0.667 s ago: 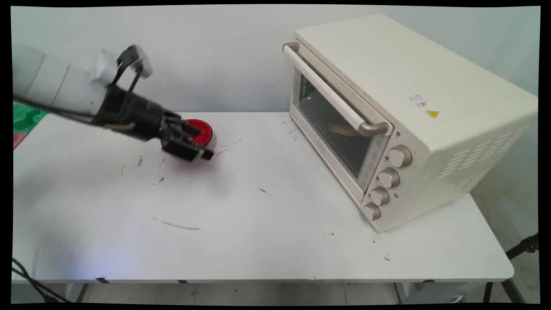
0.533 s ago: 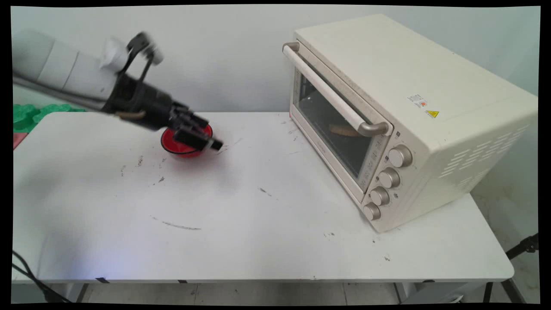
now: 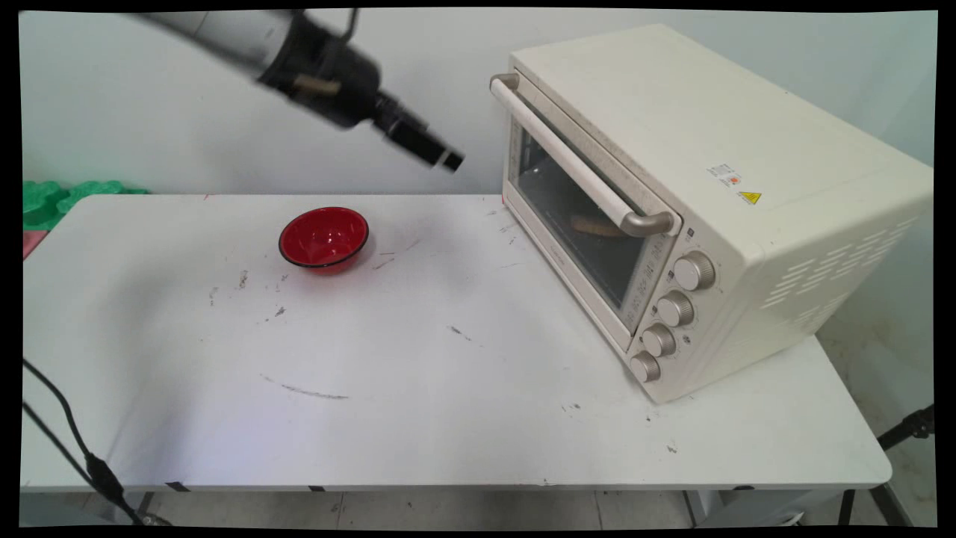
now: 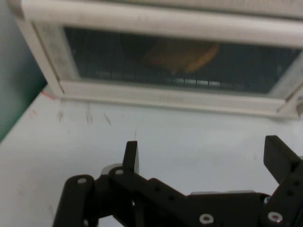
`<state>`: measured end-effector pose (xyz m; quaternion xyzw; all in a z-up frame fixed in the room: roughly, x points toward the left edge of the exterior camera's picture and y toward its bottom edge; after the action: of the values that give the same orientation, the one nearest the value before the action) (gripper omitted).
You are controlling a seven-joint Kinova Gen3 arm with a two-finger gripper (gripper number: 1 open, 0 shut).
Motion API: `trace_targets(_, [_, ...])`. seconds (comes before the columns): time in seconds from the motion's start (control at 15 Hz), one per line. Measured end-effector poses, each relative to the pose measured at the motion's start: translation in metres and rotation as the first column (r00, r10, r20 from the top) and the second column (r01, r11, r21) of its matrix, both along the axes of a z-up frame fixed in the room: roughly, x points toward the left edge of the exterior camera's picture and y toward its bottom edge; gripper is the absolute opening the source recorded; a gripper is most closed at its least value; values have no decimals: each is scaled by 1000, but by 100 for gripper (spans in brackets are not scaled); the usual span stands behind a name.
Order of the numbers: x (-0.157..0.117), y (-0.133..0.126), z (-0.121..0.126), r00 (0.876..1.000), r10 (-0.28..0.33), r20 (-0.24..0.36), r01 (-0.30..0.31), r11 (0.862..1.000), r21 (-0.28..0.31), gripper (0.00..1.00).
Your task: Open the oven
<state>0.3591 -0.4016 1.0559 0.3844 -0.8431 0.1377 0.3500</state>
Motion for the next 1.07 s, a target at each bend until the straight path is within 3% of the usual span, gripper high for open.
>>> trace_targets(0.33, [-41,-41,33,999,-23,34,24,999,-33,100])
trace_targets(0.8, [-87,-86,42,990,-84,110,89,995,-41,100])
trace_targets(0.87, [-92,-91,41,988,-92,123,97,994,-40,0])
trace_targets(1.07, [-103,-105,38,984,-99,146,104,994,-30,0])
